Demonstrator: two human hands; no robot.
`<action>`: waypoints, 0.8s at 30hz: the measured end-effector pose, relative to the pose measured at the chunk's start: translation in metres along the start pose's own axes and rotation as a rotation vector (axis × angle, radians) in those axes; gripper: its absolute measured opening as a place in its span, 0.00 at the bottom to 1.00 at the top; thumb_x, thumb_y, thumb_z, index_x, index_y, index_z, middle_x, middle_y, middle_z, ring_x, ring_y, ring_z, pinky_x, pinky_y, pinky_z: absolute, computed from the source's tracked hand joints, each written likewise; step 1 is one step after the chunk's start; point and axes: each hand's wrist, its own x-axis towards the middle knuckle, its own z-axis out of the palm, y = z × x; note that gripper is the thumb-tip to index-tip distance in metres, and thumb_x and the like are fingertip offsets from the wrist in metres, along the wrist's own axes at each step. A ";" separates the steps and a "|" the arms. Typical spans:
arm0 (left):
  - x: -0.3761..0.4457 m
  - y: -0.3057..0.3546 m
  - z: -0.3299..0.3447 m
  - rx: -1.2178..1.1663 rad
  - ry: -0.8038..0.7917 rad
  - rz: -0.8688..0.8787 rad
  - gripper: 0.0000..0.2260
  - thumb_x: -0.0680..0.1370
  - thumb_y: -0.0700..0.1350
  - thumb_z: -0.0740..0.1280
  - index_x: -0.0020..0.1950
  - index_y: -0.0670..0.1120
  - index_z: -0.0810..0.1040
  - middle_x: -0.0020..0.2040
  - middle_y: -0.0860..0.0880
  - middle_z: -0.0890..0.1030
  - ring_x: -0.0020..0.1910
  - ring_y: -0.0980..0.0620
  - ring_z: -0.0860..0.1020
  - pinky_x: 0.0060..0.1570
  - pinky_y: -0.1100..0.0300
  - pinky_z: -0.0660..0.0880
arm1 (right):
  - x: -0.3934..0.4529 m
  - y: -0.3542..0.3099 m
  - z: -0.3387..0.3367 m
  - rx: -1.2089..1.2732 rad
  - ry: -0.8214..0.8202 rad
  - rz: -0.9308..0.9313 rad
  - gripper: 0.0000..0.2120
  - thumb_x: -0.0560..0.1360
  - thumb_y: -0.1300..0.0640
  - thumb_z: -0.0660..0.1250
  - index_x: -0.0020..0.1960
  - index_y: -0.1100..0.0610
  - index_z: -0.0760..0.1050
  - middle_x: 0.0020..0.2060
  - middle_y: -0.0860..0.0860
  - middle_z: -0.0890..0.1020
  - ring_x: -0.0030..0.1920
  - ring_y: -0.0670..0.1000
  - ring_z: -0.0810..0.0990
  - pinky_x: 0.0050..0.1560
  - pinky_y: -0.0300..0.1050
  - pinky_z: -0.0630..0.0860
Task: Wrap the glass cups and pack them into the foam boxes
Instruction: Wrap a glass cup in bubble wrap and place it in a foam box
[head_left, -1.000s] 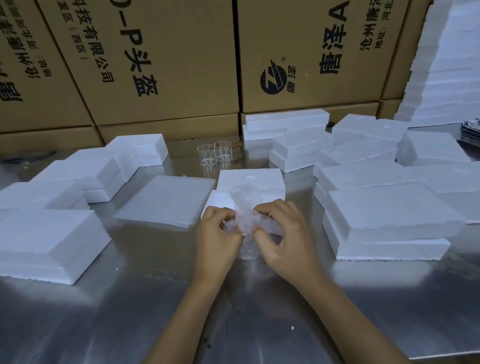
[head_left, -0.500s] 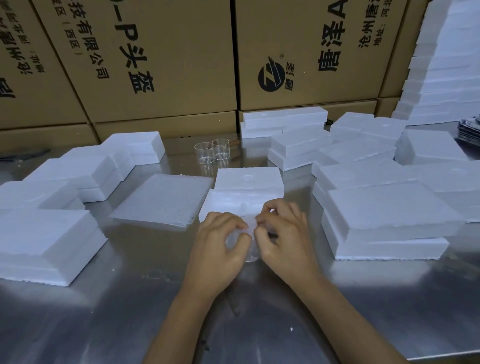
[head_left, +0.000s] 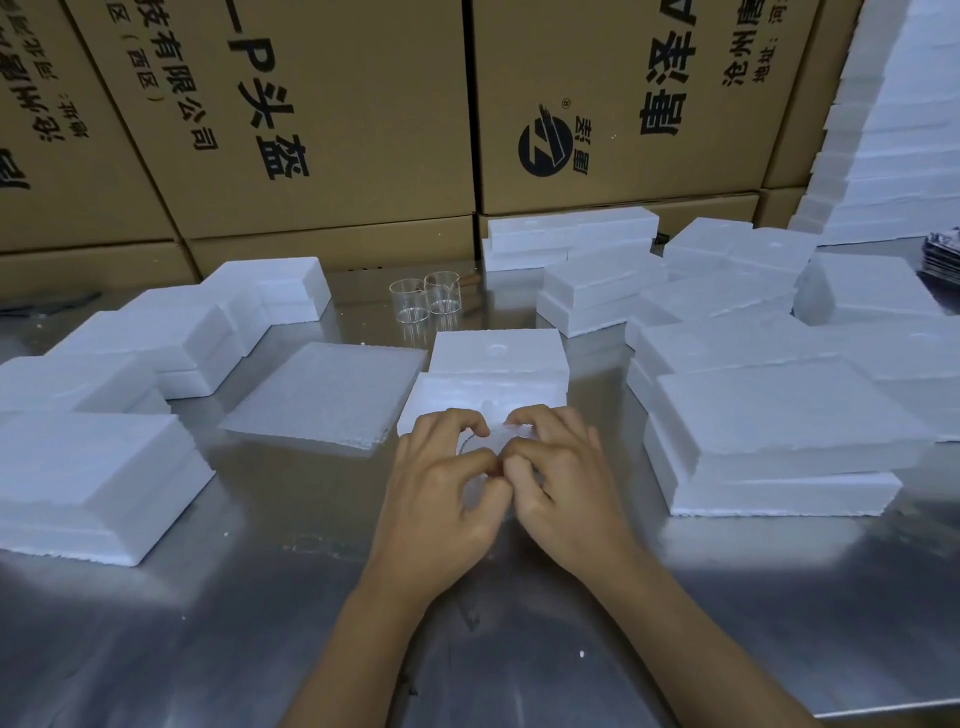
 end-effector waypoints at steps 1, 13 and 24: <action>0.000 -0.001 0.000 0.029 -0.019 -0.008 0.15 0.73 0.51 0.57 0.37 0.50 0.82 0.59 0.54 0.76 0.62 0.54 0.71 0.63 0.67 0.58 | 0.000 0.000 0.000 0.043 0.026 0.012 0.17 0.72 0.53 0.53 0.35 0.52 0.79 0.51 0.42 0.77 0.53 0.45 0.71 0.53 0.42 0.67; -0.002 -0.002 0.007 -0.003 -0.054 -0.085 0.16 0.71 0.62 0.67 0.52 0.57 0.67 0.52 0.62 0.71 0.54 0.61 0.70 0.48 0.63 0.69 | 0.006 0.012 -0.002 0.297 0.218 0.217 0.10 0.70 0.52 0.55 0.39 0.48 0.76 0.39 0.39 0.79 0.46 0.43 0.76 0.40 0.30 0.69; 0.007 -0.009 -0.002 -0.302 0.233 -0.345 0.21 0.65 0.61 0.73 0.53 0.64 0.68 0.53 0.66 0.75 0.55 0.65 0.74 0.46 0.71 0.68 | 0.012 0.031 -0.007 0.235 0.205 0.338 0.17 0.77 0.47 0.51 0.41 0.48 0.77 0.43 0.39 0.80 0.52 0.41 0.72 0.51 0.34 0.66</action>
